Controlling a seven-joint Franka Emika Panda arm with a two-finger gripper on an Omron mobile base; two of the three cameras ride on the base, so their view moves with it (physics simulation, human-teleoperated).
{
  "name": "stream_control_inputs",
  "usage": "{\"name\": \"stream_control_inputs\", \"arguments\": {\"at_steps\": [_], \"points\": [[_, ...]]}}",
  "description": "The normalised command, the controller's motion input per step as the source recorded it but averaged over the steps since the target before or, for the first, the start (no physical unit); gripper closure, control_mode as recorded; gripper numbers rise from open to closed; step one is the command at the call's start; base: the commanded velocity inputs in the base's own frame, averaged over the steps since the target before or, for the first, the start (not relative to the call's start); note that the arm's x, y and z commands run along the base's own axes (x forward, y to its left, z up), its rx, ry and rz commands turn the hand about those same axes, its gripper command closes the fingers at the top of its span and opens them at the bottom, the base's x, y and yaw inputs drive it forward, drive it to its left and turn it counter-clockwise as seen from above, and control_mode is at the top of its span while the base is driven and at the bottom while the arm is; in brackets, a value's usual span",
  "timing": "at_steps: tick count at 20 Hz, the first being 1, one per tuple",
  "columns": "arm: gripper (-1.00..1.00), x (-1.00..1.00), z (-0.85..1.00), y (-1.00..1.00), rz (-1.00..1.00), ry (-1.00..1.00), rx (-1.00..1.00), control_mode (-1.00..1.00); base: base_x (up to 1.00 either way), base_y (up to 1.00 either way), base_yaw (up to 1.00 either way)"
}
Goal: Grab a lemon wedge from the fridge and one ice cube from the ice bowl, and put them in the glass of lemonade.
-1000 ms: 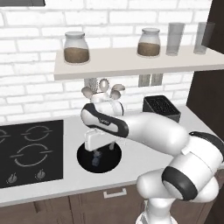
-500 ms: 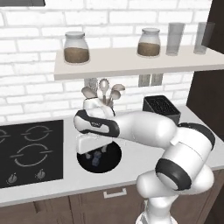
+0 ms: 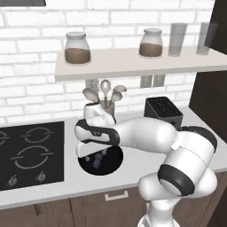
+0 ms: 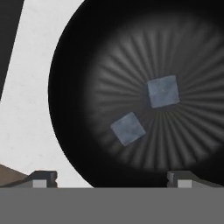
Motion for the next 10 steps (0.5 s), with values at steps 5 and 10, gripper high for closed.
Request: {"name": "stream_control_inputs", "arguments": {"at_steps": [5,10], "points": [[-1.00,0.00,-0.07,-0.06,-0.09,-0.18,0.00,-1.00,0.00,0.00,0.00],[-1.00,0.22,-0.17,0.00,0.00,0.00,0.00,-1.00,0.00,0.00,0.00]]}}
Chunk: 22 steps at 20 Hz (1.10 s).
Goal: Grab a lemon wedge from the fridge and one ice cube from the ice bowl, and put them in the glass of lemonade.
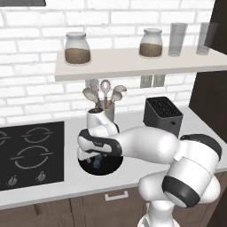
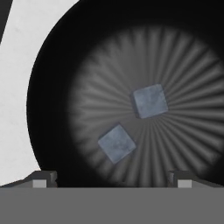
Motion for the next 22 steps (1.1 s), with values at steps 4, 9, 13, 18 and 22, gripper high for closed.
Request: {"name": "stream_control_inputs", "arguments": {"at_steps": [4,9,13,18,22], "points": [[-1.00,0.09,-0.11,0.00,0.00,0.00,0.00,-1.00,0.00,0.00,0.00],[-1.00,0.00,-0.01,0.00,0.00,-0.02,0.00,-1.00,0.00,0.00,0.00],[-1.00,0.00,0.00,0.00,0.00,-0.06,0.00,-1.00,0.00,0.00,0.00],[-1.00,0.00,-0.25,0.00,0.00,-0.01,0.00,-1.00,0.00,0.00,0.00],[-1.00,0.00,-0.52,0.00,0.00,0.00,0.01,-1.00,0.00,0.00,0.00]]}}
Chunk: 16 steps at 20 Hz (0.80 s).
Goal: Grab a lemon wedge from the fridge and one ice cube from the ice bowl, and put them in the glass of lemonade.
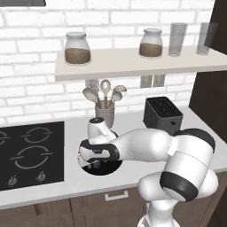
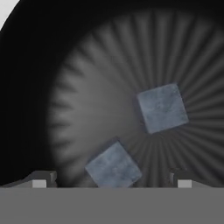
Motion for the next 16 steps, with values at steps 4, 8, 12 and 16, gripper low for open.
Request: {"name": "stream_control_inputs", "arguments": {"at_steps": [4,8,12,16], "points": [[-1.00,0.00,-0.30,-0.01,0.00,0.00,0.03,-1.00,0.00,0.00,0.00],[-1.00,0.00,-0.07,-0.14,0.00,0.00,0.00,-1.00,0.00,0.00,0.00],[-1.00,0.00,0.00,-0.35,0.00,0.00,0.00,-1.00,0.00,0.00,0.00],[-1.00,0.00,0.00,-0.15,0.00,0.00,0.00,-1.00,0.00,0.00,0.00]]}}
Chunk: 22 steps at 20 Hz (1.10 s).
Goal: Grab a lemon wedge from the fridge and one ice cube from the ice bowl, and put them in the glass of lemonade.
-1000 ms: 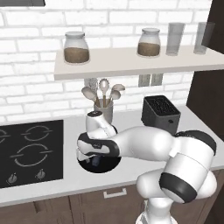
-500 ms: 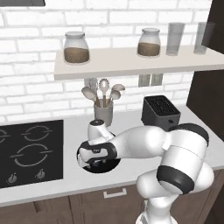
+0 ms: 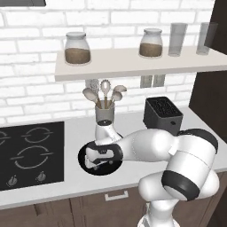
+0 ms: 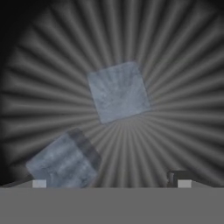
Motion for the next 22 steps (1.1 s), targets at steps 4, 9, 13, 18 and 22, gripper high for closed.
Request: {"name": "stream_control_inputs", "arguments": {"at_steps": [4,9,13,18,22], "points": [[-1.00,0.00,0.00,0.00,0.00,0.00,0.00,-1.00,0.00,0.00,0.00],[-1.00,0.00,0.10,0.15,0.00,0.00,0.00,-1.00,0.00,0.00,0.00],[-1.00,0.00,0.04,0.35,0.00,0.00,0.00,-1.00,0.00,0.00,0.00],[-1.00,0.08,0.02,-0.01,0.00,0.00,0.00,-1.00,0.00,0.00,0.00],[-1.00,0.00,0.00,-0.20,0.00,0.00,0.00,-1.00,0.00,0.00,0.00]]}}
